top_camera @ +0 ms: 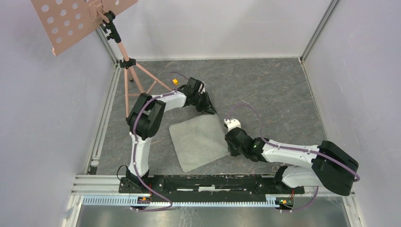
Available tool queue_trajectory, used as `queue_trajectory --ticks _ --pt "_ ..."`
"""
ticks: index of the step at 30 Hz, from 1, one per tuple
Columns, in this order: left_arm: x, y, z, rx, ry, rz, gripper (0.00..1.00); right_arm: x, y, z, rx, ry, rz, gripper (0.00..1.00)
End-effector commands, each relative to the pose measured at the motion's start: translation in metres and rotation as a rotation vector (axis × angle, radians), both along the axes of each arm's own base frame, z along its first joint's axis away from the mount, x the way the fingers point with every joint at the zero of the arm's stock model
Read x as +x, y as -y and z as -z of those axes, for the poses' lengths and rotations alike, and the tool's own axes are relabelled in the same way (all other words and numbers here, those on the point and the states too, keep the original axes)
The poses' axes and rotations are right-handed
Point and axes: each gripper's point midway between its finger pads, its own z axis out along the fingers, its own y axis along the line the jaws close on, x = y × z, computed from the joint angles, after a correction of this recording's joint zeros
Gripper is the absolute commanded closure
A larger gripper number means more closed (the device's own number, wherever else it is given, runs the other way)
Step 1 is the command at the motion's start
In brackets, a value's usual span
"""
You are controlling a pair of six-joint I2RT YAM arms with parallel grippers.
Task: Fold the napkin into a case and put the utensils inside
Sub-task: Turn over the upper triangle folded napkin at the center of the board.
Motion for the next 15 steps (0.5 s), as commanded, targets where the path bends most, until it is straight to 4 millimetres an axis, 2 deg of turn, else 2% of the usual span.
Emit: queue_trajectory --ticks 1,4,6,7,8,10,12,13,14,15 --pt "0.010 0.024 0.006 -0.019 -0.025 0.035 0.75 -0.006 0.045 0.019 -0.138 -0.021 0.021 0.73" --pt "0.014 0.037 -0.004 -0.007 -0.003 0.069 0.74 -0.002 0.057 0.016 -0.174 -0.012 0.038 0.73" --pt "0.016 0.044 -0.028 -0.031 0.021 0.090 0.69 0.002 0.062 0.010 -0.191 -0.004 0.040 0.71" --pt "0.017 0.044 -0.044 -0.038 0.048 0.097 0.63 0.006 0.060 0.004 -0.185 0.006 0.034 0.69" --pt "0.016 0.041 -0.058 -0.036 0.073 0.102 0.59 0.010 0.056 -0.004 -0.173 0.018 0.024 0.62" --pt "0.013 0.029 -0.088 -0.017 0.134 0.109 0.49 0.021 0.039 -0.025 -0.121 0.045 -0.004 0.49" --pt "0.008 0.010 -0.108 -0.008 0.158 0.095 0.41 0.037 0.018 -0.044 -0.038 0.069 -0.033 0.43" --pt "0.003 -0.002 -0.111 -0.009 0.153 0.075 0.39 0.046 0.007 -0.053 0.009 0.081 -0.039 0.41" --pt "0.001 -0.015 -0.122 -0.025 0.168 0.046 0.38 0.056 -0.001 -0.058 0.048 0.076 -0.041 0.41" --pt "-0.005 -0.030 -0.119 -0.024 0.156 0.021 0.37 0.067 -0.009 -0.065 0.084 0.085 -0.044 0.40"
